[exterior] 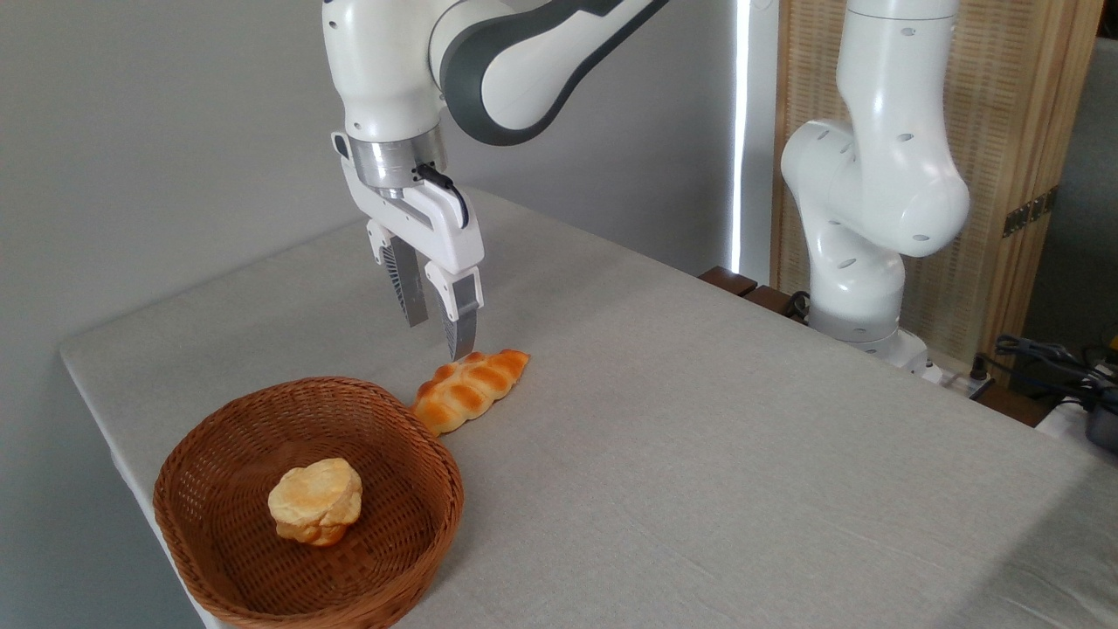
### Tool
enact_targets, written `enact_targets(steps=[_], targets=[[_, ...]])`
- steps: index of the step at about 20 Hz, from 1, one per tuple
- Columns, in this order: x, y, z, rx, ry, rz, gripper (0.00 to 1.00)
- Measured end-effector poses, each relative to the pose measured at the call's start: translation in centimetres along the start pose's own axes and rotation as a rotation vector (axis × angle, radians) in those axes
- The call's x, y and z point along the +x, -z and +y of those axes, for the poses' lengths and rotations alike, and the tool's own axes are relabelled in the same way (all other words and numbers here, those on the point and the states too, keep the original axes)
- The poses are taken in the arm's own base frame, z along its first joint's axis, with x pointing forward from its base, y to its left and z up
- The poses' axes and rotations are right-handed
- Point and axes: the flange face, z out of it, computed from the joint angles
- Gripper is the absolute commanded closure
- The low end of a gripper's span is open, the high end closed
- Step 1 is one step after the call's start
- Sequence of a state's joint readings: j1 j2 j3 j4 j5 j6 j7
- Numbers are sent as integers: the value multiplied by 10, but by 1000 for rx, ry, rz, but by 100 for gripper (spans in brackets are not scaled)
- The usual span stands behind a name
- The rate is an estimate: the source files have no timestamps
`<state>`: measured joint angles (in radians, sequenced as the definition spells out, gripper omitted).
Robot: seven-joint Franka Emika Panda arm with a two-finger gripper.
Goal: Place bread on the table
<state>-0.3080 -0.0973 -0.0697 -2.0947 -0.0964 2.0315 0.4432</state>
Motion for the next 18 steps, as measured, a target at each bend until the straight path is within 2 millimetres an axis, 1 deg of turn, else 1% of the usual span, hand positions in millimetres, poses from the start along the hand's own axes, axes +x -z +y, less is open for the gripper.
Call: enact_targets(steps=[2, 5, 9, 14, 16, 18], targets=[[0, 5, -1, 4, 2, 9, 0], [-2, 26, -13, 21, 23, 46, 0], [-14, 60, -49, 60, 72, 71, 0], [-40, 104, -95, 74, 95, 72, 0], [-51, 118, -113, 101, 95, 75, 0], [-57, 123, -123, 122, 78, 65, 0]])
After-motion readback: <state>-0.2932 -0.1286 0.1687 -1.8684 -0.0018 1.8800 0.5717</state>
